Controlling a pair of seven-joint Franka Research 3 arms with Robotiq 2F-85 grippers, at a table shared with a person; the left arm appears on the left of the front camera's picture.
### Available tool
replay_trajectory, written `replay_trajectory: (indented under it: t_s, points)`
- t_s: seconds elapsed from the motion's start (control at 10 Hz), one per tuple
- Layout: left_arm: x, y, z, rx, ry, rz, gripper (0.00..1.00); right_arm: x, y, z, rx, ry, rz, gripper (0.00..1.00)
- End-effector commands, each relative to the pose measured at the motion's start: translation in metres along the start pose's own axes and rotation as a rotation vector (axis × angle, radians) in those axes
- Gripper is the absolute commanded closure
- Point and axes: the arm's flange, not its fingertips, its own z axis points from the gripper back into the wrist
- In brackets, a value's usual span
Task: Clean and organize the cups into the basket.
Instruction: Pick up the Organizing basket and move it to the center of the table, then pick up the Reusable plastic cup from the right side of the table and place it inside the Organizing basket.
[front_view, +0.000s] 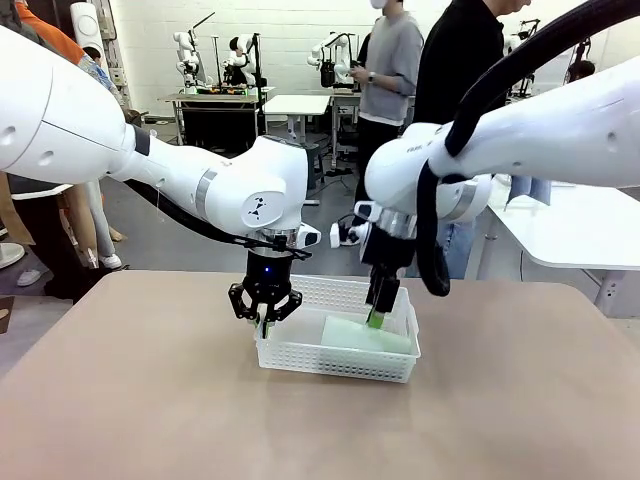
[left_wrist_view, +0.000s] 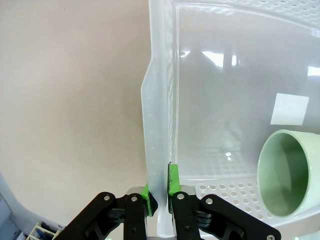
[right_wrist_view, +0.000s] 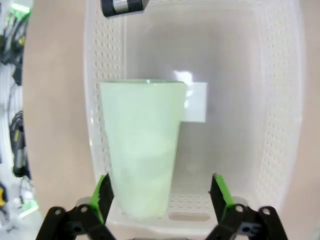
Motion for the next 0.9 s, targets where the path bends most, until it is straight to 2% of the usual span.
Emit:
replay_trajectory:
  t_s: [0.0, 0.2, 0.3, 0.5, 0.8]
  points:
    - [0.000, 0.000, -0.001, 0.003, 0.001, -0.004, 1.00, -0.058, 0.051, 0.057, -0.132, -0.148, 0.057, 0.00]
    - [0.000, 0.000, -0.001, 0.003, 0.001, -0.004, 1.00, -0.113, 0.091, 0.103, -0.193, -0.255, 0.105, 0.00]
    - [0.000, 0.000, -0.001, 0.003, 0.001, -0.004, 1.00, -0.141, 0.099, 0.116, -0.198, -0.330, 0.156, 0.00]
    - [0.000, 0.000, -0.001, 0.003, 0.001, -0.004, 1.00, -0.206, 0.102, 0.133, -0.222, -0.522, 0.211, 0.00]
    - [0.000, 0.000, -0.001, 0.003, 0.001, -0.004, 1.00, -0.293, 0.083, 0.122, -0.197, -0.803, 0.157, 0.00]
